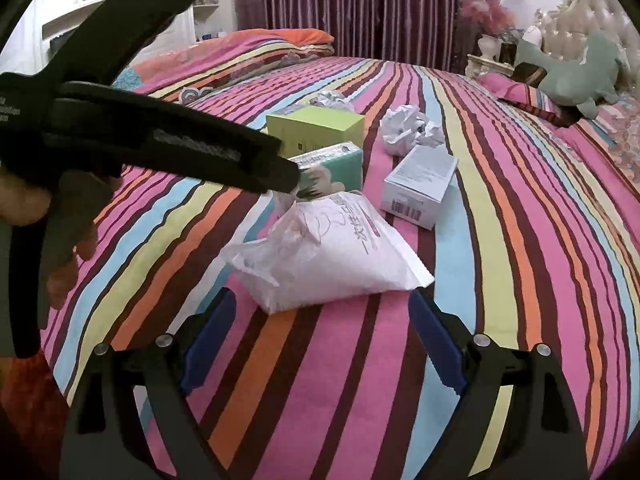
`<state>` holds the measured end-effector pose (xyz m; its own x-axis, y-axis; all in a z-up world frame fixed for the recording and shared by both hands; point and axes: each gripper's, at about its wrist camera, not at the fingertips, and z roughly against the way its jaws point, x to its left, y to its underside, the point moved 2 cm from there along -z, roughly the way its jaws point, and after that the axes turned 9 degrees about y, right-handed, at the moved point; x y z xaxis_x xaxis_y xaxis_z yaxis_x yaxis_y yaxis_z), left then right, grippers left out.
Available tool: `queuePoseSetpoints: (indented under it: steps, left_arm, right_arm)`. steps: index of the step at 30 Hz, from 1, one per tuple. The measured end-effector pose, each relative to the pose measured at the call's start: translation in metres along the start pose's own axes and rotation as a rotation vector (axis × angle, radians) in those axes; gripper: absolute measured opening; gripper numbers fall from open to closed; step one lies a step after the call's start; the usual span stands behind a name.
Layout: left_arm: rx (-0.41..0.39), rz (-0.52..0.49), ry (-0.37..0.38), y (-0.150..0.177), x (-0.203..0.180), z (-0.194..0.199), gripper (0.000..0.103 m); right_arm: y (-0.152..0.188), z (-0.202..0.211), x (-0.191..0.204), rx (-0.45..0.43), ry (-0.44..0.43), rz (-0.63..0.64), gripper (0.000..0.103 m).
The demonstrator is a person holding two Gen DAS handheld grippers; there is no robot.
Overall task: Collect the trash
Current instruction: 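Move both tools back over the bed toward the white wrapper, then grasp the green tissue pack with the left tool while the right tool grasps the white plastic bag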
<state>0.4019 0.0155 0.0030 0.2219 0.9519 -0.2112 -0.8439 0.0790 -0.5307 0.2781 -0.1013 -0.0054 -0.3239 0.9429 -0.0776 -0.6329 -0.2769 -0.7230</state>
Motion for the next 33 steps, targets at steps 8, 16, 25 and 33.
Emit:
queuePoseSetpoints:
  steps: [8,16,25,33]
  left_arm:
    - [0.018,0.037,0.002,-0.011,0.012,-0.012,0.083]
    - [0.02,0.05,-0.019,-0.02,0.028,-0.018,0.083]
    - [0.038,0.017,-0.003,-0.028,0.032,-0.023,0.083]
    - [0.081,-0.091,0.031,-0.03,0.011,-0.037,0.083]
  right_arm:
    - [-0.011,-0.011,0.002,-0.003,-0.023,0.011,0.083]
    - [-0.02,-0.021,0.003,0.004,-0.036,0.012,0.084]
    - [-0.027,-0.036,0.002,0.018,-0.041,0.026,0.09]
    - [-0.033,-0.048,-0.001,0.053,-0.056,0.027,0.089]
